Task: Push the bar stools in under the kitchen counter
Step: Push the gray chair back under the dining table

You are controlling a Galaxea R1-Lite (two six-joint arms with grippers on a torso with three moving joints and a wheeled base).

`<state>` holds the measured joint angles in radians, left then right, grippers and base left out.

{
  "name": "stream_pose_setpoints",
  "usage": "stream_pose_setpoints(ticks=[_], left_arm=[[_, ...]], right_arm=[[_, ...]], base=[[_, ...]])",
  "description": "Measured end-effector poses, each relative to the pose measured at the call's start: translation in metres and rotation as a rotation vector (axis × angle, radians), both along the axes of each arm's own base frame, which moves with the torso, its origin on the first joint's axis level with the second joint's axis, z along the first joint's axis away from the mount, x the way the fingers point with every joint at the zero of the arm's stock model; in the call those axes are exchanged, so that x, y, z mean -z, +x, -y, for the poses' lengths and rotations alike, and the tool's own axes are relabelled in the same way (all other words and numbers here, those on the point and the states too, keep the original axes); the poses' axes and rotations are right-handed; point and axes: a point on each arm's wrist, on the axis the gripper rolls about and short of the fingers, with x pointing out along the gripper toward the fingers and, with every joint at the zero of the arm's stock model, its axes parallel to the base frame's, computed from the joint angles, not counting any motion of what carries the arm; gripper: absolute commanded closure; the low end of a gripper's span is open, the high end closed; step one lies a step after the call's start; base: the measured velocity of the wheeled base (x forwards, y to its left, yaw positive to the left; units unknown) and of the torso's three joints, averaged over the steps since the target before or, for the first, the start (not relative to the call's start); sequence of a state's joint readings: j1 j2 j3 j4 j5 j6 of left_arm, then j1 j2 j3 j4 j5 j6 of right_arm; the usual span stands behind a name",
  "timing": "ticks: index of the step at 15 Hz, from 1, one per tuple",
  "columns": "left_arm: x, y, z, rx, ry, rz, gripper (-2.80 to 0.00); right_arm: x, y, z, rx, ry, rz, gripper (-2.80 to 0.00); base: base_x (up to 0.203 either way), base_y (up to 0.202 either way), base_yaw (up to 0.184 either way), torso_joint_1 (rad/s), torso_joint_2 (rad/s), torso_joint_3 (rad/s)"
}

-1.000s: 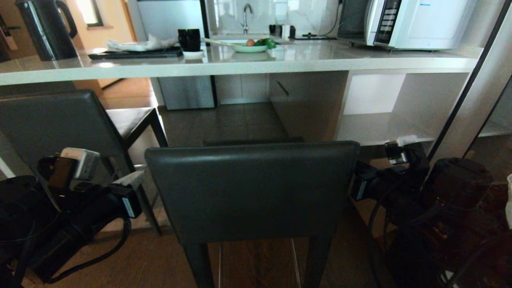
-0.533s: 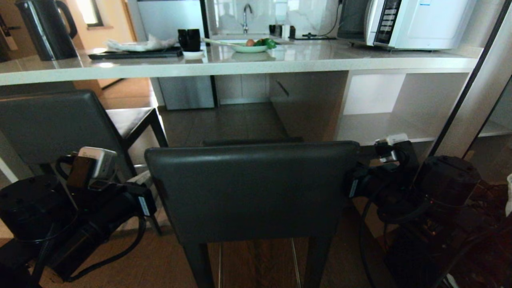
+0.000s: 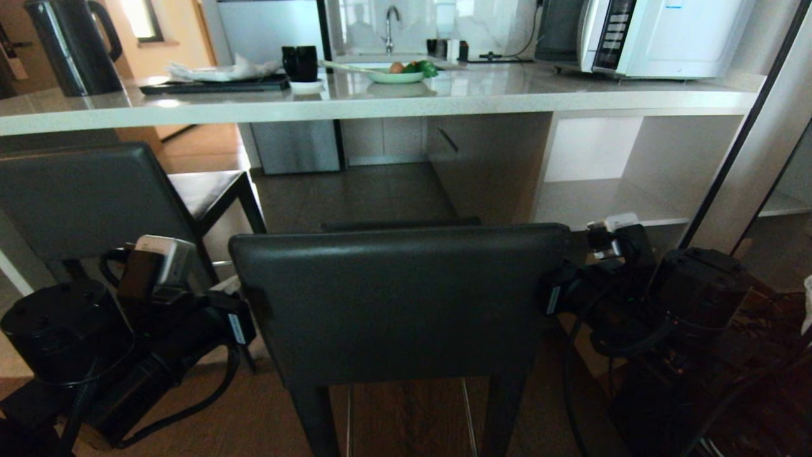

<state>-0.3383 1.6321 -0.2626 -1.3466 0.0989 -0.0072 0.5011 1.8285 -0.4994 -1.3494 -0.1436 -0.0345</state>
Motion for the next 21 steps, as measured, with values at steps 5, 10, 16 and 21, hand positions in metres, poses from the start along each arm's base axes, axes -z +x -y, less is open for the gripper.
stream_pose_setpoints(ticks=[5, 10, 16, 21], left_arm=[[0.0007, -0.0012, 0.0022, 0.008, 0.007, -0.002, 0.00], [0.0007, -0.0014, 0.0019, 0.006, 0.009, -0.003, 0.00], [0.0008, -0.0020, 0.0016, 0.006, 0.008, -0.001, 0.00], [-0.0012, -0.0017, 0.0017, 0.003, 0.002, 0.012, 0.00]], right_arm=[[-0.0001, -0.0001, -0.0006, -0.004, -0.002, 0.001, 0.00], [-0.0002, 0.0004, -0.0021, -0.012, -0.014, 0.006, 0.00], [-0.0045, 0.0044, -0.0048, -0.012, -0.005, 0.032, 0.00], [-0.0042, 0.0008, -0.0073, -0.016, -0.006, 0.029, 0.00]], base=[[0.000, 0.000, 0.000, 0.000, 0.00, 0.000], [0.092, 0.000, 0.000, -0.002, 0.00, 0.003], [0.189, 0.000, 0.002, 0.004, 0.00, 0.004], [0.183, 0.000, 0.002, 0.003, 0.00, 0.003]])
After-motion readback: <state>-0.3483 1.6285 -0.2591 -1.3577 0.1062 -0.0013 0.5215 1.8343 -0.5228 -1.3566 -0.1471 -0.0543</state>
